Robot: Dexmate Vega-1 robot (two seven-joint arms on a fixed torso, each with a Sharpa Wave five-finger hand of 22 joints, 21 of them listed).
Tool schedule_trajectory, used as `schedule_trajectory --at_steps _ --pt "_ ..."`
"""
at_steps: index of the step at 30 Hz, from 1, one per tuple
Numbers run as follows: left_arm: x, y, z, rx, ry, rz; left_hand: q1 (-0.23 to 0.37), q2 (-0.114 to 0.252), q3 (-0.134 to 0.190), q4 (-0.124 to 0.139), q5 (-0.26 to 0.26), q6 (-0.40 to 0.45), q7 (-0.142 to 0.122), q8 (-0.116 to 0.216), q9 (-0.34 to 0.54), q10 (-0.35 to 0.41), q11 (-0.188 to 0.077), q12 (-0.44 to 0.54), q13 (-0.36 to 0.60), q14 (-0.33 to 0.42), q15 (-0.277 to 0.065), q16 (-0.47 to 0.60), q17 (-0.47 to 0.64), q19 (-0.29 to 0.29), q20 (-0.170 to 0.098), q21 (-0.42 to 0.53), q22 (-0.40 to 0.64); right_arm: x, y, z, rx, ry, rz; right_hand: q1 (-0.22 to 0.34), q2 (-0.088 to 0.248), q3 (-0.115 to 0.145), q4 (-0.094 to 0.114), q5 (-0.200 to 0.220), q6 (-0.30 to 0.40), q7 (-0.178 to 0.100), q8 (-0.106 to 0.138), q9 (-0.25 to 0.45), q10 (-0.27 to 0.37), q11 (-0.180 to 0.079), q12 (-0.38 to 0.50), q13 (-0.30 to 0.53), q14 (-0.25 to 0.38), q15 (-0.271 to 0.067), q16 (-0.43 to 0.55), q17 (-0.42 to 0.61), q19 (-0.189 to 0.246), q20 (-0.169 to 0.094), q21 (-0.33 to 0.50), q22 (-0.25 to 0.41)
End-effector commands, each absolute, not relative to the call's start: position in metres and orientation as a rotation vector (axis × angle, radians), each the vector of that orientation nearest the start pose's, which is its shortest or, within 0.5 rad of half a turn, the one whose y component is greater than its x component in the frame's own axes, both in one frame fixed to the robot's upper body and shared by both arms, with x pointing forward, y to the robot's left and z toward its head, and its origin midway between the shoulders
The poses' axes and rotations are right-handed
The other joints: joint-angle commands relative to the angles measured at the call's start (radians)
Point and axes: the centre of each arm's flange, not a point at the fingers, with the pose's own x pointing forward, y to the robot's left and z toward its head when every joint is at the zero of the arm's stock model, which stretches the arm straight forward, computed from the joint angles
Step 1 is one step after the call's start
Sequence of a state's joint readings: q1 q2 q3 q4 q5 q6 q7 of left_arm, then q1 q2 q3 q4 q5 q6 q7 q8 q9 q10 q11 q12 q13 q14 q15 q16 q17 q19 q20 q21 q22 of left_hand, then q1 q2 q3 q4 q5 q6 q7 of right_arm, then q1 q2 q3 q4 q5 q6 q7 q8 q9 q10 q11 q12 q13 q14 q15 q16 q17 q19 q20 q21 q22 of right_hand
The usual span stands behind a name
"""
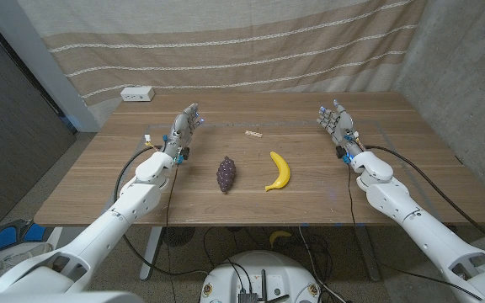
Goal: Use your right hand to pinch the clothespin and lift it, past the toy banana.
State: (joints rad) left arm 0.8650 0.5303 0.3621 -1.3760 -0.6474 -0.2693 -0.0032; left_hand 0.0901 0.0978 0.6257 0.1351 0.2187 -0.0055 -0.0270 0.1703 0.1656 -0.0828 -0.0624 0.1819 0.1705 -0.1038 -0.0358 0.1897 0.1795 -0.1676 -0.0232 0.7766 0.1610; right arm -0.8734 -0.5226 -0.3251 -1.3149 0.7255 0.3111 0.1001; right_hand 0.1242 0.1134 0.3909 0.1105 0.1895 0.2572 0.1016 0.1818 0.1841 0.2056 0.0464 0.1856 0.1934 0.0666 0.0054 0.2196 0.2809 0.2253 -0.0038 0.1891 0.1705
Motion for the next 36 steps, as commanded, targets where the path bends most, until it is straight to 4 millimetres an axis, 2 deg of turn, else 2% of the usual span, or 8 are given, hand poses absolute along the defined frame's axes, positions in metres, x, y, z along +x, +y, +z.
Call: schedule_trajectory --at_steps 1,10,13,18,23,27,36 --pt "0.626 0.277 -0.013 -0.041 -0.62 -0.195 -0.003 0.044 0.008 0.0 0.005 0.001 -0.001 0.005 0.004 -0.006 0.003 0.006 0.002 -0.004 -0.001 0.003 0.003 -0.039 -0.001 0.004 0.002 0.636 -0.328 -0.036 0.184 -0.639 0.264 0.002 -0.002 0.003 -0.007 0.006 0.005 0.009 0.008 0.001 0.005 0.009 0.006 0.004 0.012 0.003 0.002 -0.002 0.009 -0.004 0.005 0.002" --pt "0.625 0.277 -0.012 -0.031 -0.624 -0.188 -0.006 0.047 0.011 -0.002 0.007 0.0 -0.003 0.006 0.004 -0.007 0.001 0.005 0.002 -0.004 -0.002 0.002 0.002 -0.035 0.0 -0.004 0.002 0.635 -0.331 -0.036 0.189 -0.659 0.25 0.015 -0.006 0.007 -0.026 0.006 0.006 0.015 0.01 0.001 0.011 0.018 0.01 0.004 0.021 0.021 0.0 -0.012 0.007 0.001 0.005 0.001" --pt "0.626 0.278 -0.011 -0.032 -0.627 -0.187 -0.006 0.038 0.01 -0.009 0.006 0.0 -0.006 0.006 0.003 -0.009 -0.003 0.005 0.002 -0.005 -0.006 0.001 0.0 -0.035 0.001 -0.01 0.002 0.634 -0.332 -0.033 0.186 -0.675 0.238 0.019 -0.005 0.008 -0.032 0.006 0.01 0.014 0.012 0.001 0.015 0.02 0.012 0.003 0.023 0.022 0.0 -0.014 0.001 0.003 0.002 0.001" --pt "0.626 0.277 -0.01 -0.021 -0.633 -0.185 -0.007 0.023 0.006 -0.019 0.004 0.002 -0.009 0.007 0.003 -0.008 -0.004 0.005 0.002 -0.006 -0.008 -0.001 -0.002 -0.031 0.004 -0.016 0.002 0.63 -0.335 -0.025 0.171 -0.706 0.222 0.027 -0.001 0.011 -0.04 0.005 0.012 0.016 0.013 0.001 0.017 0.022 0.012 0.003 0.025 0.027 -0.001 -0.018 -0.005 0.004 0.001 0.001" --pt "0.628 0.277 -0.008 -0.011 -0.637 -0.185 -0.007 0.018 0.006 -0.024 0.004 0.004 -0.01 0.008 0.003 -0.007 -0.004 0.006 0.002 -0.006 -0.008 -0.002 -0.003 -0.028 0.006 -0.019 0.002 0.626 -0.338 -0.016 0.158 -0.747 0.191 0.037 0.003 0.017 -0.053 0.004 0.022 0.02 0.016 0.001 0.031 0.027 0.017 0.003 0.037 0.034 0.002 -0.023 0.006 0.015 0.005 0.001" --pt "0.629 0.279 -0.007 -0.004 -0.645 -0.181 -0.007 0.017 0.006 -0.028 0.003 0.005 -0.01 0.008 0.003 -0.008 -0.004 0.005 0.002 -0.008 -0.007 -0.003 -0.003 -0.026 0.007 -0.022 0.002 0.622 -0.339 -0.01 0.141 -0.772 0.16 0.048 0.007 0.021 -0.067 0.0 0.038 0.018 0.021 0.001 0.048 0.032 0.022 0.003 0.056 0.03 0.008 -0.028 0.024 0.013 0.012 0.001" --pt "0.63 0.282 -0.007 -0.005 -0.649 -0.174 -0.007 0.014 0.008 -0.037 0.002 0.007 -0.012 0.008 0.003 -0.007 -0.002 0.006 0.002 -0.008 -0.008 -0.004 -0.004 -0.019 0.012 -0.029 0.003 0.616 -0.339 0.005 0.093 -0.818 0.127 0.063 0.015 0.029 -0.084 -0.003 0.046 0.016 0.022 0.0 0.056 0.03 0.022 0.002 0.059 0.029 0.007 -0.033 0.029 0.023 0.012 0.001"
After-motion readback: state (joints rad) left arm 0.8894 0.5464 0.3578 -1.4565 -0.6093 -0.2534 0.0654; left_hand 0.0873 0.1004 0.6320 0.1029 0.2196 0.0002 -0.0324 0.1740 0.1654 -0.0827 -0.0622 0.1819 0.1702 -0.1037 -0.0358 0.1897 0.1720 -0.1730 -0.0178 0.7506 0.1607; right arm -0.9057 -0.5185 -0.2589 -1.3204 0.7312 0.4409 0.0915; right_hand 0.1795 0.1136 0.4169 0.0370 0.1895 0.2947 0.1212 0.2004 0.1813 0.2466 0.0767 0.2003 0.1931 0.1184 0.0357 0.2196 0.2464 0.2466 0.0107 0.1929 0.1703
